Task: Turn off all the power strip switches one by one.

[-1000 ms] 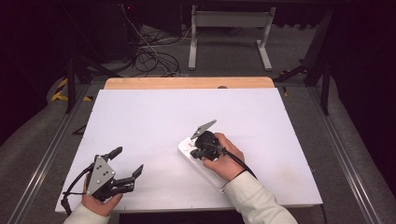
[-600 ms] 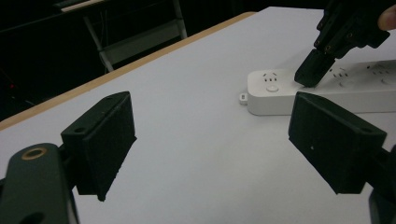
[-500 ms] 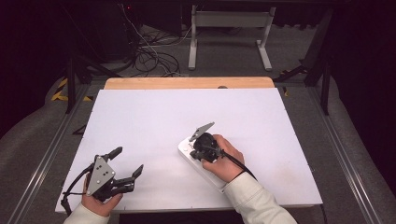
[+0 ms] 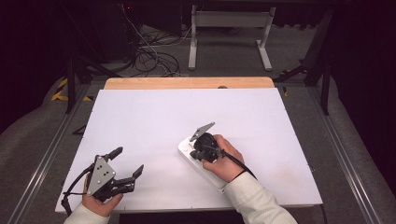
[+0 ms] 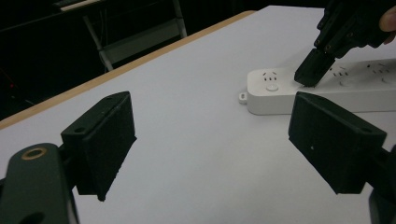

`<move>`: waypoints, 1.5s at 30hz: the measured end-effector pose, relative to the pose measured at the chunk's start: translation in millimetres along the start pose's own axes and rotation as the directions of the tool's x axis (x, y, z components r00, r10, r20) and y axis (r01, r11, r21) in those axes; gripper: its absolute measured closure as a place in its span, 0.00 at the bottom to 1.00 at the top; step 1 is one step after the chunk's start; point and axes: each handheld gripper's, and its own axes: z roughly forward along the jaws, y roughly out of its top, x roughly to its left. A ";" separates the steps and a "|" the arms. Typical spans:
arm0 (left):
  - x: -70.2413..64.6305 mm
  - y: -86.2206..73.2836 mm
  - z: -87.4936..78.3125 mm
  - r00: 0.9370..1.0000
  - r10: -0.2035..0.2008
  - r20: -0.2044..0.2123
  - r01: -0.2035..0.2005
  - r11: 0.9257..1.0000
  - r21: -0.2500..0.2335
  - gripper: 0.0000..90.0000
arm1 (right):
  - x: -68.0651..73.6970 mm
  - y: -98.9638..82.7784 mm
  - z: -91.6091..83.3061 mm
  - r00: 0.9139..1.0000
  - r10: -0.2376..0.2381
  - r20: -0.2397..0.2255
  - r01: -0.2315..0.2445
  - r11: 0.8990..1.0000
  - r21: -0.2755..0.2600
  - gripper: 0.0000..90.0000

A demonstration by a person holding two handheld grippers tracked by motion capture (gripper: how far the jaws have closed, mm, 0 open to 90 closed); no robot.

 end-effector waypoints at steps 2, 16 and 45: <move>0.0 -0.1 0.1 1.000 -0.002 0.001 0.002 1.000 0.001 0.17 | 0.4 -0.1 0.8 1.000 -0.003 0.001 0.003 1.000 0.004 1.00; 1.3 -0.3 -0.4 1.000 -0.011 0.004 0.011 1.000 -0.004 0.17 | 4.3 4.6 -17.0 1.000 -0.012 0.010 0.014 0.990 -0.139 1.00; 1.3 -0.3 -0.2 1.000 -0.002 0.005 0.003 1.000 -0.002 0.17 | -8.1 41.5 7.8 0.999 -0.021 -0.030 0.017 0.990 -0.139 1.00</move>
